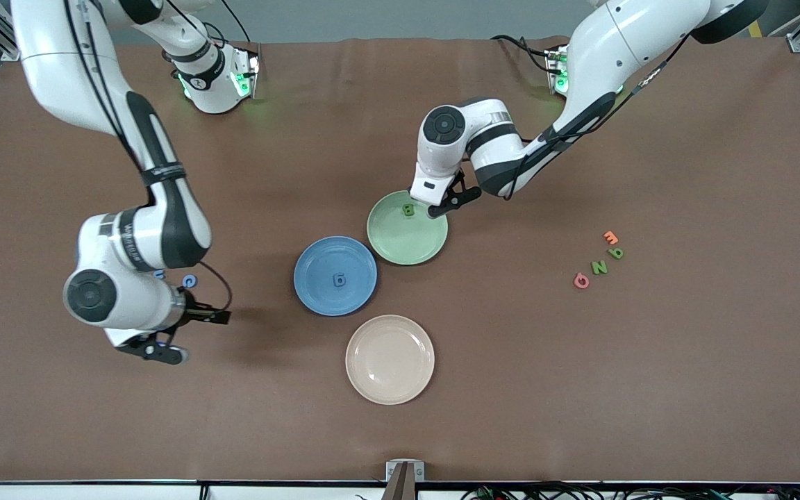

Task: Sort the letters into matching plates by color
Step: 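Drop the n on the green plate while the right gripper reaches the blue x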

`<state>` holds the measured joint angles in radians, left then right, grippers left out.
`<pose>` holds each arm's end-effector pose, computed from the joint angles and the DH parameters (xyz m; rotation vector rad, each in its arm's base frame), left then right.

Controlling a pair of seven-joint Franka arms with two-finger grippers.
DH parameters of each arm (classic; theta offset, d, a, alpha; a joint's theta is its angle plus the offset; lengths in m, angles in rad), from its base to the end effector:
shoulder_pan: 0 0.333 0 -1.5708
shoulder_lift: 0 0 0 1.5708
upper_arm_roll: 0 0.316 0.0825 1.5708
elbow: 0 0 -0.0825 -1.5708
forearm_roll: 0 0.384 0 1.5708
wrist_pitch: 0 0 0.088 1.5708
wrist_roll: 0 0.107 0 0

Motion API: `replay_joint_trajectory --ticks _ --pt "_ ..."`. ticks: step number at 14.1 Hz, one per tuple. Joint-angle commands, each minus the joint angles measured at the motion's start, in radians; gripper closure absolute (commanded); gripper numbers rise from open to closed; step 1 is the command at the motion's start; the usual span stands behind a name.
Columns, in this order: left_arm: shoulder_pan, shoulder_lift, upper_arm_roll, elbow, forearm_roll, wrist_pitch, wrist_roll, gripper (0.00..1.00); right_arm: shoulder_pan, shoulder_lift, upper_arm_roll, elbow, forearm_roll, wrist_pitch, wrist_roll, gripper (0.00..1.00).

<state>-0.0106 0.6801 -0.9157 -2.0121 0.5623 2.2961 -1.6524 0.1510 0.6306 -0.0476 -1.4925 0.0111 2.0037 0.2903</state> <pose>0.3727 -0.4575 0.2225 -3.0560 -0.6414 0.2147 0.6934 0.0779 0.2920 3.0819 -0.2854 -0.1747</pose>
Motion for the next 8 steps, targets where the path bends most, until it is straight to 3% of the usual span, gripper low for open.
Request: replay_joint_trajectory --ticks 1,4,8 --pt "-0.052 0.006 0.047 0.018 0.002 0.034 -0.018 0.8 -0.083 -0.06 0.023 -0.173 -0.028 0.178 -0.159 0.0" --pt "-0.11 0.006 0.11 0.024 0.004 0.071 -0.027 0.8 -0.148 -0.069 0.025 -0.319 -0.026 0.381 -0.296 0.0" --pt "-0.126 0.016 0.121 0.052 0.004 0.085 -0.026 0.8 -0.203 -0.066 0.028 -0.387 -0.02 0.463 -0.382 0.03"
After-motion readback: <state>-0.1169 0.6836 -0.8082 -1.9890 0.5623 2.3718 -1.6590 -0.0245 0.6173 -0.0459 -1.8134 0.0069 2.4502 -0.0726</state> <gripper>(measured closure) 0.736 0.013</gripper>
